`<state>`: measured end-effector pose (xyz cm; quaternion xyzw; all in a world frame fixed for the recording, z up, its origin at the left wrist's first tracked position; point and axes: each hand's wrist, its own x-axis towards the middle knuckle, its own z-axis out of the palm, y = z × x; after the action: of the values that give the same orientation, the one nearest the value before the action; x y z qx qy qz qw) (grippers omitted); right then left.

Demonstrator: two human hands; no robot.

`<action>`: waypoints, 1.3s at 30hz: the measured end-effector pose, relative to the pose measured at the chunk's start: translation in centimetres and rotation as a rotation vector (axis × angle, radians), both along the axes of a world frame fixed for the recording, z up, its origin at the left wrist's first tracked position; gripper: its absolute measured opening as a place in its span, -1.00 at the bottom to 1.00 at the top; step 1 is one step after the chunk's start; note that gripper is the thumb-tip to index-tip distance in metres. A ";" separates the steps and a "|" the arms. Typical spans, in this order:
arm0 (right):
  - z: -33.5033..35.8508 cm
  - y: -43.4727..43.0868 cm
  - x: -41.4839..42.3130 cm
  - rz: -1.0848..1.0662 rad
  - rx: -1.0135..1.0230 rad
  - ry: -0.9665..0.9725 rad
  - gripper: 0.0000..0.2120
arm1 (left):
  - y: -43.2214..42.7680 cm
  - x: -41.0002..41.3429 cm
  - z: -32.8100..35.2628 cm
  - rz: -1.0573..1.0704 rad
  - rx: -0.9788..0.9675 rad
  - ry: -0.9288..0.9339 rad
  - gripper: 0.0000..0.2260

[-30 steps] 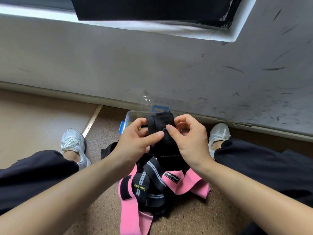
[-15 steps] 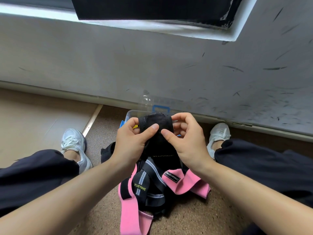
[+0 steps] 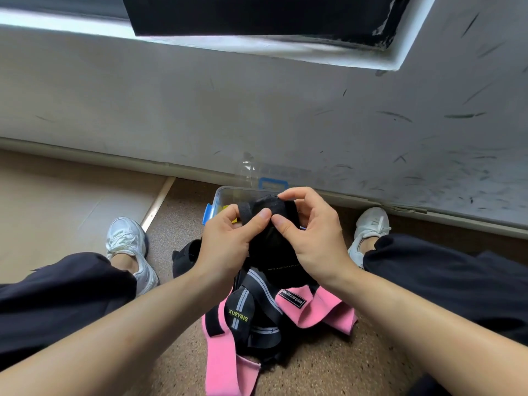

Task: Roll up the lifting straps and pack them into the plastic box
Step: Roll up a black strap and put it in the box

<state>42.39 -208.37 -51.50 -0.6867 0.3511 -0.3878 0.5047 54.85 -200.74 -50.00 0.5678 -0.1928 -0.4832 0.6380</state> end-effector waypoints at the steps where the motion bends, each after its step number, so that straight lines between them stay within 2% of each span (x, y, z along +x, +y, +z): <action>1: 0.0 -0.1 0.0 -0.006 -0.008 0.007 -0.75 | -0.1 0.1 0.0 -0.011 0.016 -0.007 -0.83; 4: -0.1 -0.3 -0.2 0.007 -0.033 0.027 -0.77 | -0.2 0.2 -0.1 -0.006 0.057 -0.039 -0.74; 9: -0.2 -0.2 -0.1 -0.007 -0.044 0.011 -0.80 | -0.1 0.0 -0.1 -0.005 0.010 -0.053 -0.87; 14: -0.5 -0.5 -0.1 0.030 -0.085 0.016 -0.76 | 0.0 -0.2 -0.2 -0.005 -0.028 -0.068 -0.87; 19: -0.5 -1.0 -0.3 0.006 -0.030 -0.023 -0.81 | 0.0 0.1 -0.2 -0.024 -0.062 -0.132 -0.88; 22: -0.5 -1.5 -0.2 -0.028 0.007 -0.054 -0.88 | 0.0 0.4 -0.8 -0.078 -0.034 -0.214 -0.81; 25: -0.5 -2.4 -0.5 -0.001 0.025 -0.039 -0.82 | -0.1 1.2 -0.9 -0.170 0.084 -0.382 -0.75; 29: 1.1 -4.3 -1.5 0.237 0.014 0.059 -0.81 | -0.4 4.1 -0.7 -0.065 0.126 -0.668 -0.63; 31: 2.5 -5.1 -1.8 0.363 0.008 0.090 -0.81 | -1.0 5.4 -0.2 -0.057 0.082 -0.719 -0.76; 33: 3.8 -5.7 -1.8 0.483 0.033 0.134 -0.83 | -1.9 6.1 0.5 -0.213 0.048 -0.681 -0.93; 36: 5.4 -6.2 -1.9 0.639 0.042 0.241 -0.86 | -3.3 6.6 1.2 -0.595 0.007 -0.653 -0.48; 37: 5.9 -6.4 -1.9 0.671 0.043 0.270 -0.86 | -3.6 6.5 1.3 -0.708 0.001 -0.643 -0.43; 39: 6.7 -6.9 -2.1 0.721 0.044 0.323 -0.82 | -4.1 6.2 1.3 -0.870 0.020 -0.605 -0.48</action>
<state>40.29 -215.25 -44.77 -0.8072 0.1705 -0.0651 0.5613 61.09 -204.89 -48.65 0.5555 -0.5813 -0.5195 0.2891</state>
